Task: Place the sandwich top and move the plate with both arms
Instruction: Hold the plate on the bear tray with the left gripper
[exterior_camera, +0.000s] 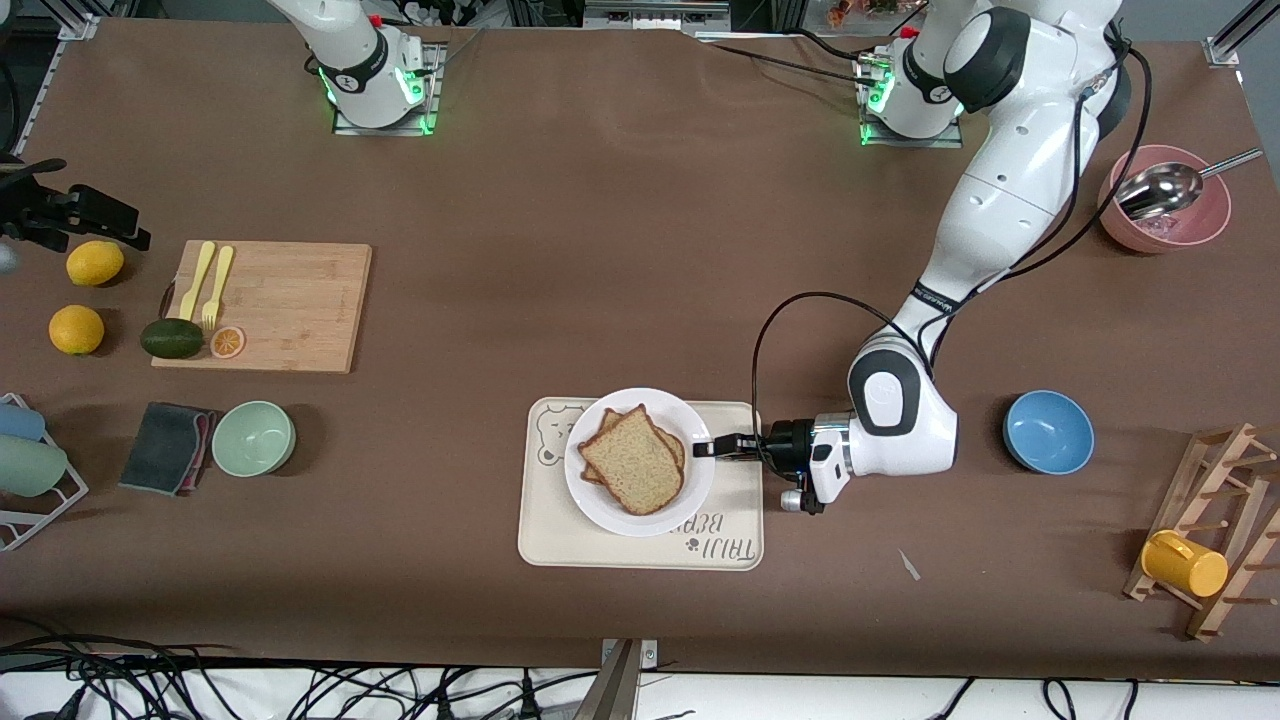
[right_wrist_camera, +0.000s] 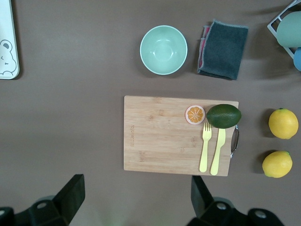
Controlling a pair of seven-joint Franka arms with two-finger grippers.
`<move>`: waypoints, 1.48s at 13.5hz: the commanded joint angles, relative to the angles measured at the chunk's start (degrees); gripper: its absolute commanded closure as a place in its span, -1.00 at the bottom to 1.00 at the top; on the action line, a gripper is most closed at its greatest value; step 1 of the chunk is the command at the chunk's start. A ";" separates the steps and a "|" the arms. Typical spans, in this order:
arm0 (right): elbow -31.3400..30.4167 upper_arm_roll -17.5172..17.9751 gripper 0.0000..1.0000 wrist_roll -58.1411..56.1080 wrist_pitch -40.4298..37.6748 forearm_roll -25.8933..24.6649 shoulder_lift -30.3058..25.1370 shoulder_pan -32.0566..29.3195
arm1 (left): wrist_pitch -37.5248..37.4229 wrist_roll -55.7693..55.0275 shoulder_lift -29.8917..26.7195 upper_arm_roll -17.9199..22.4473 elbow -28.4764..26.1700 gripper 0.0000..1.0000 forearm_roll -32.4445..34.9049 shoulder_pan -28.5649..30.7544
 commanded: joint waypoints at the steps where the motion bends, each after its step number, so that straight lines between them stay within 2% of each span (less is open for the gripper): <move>1: -0.20 0.22 -1.00 -0.09 -0.67 -0.56 -0.92 -0.26 | -1.07 -1.95 2.60 0.13 3.84 1.00 1.49 -0.68; 11: -0.20 0.22 -1.00 -0.09 -0.67 -0.56 -0.92 -0.26 | -0.10 -1.60 4.62 1.36 5.15 1.00 1.40 -2.52; 13: -0.20 0.22 -1.00 -0.09 -0.67 -0.56 -0.92 -0.26 | -0.10 -2.12 5.59 1.19 7.08 1.00 1.40 -2.52; 20: -0.20 0.22 -1.00 -0.09 -0.58 -0.56 -0.92 -0.26 | -0.19 -2.56 5.59 1.19 6.65 1.00 0.97 -2.43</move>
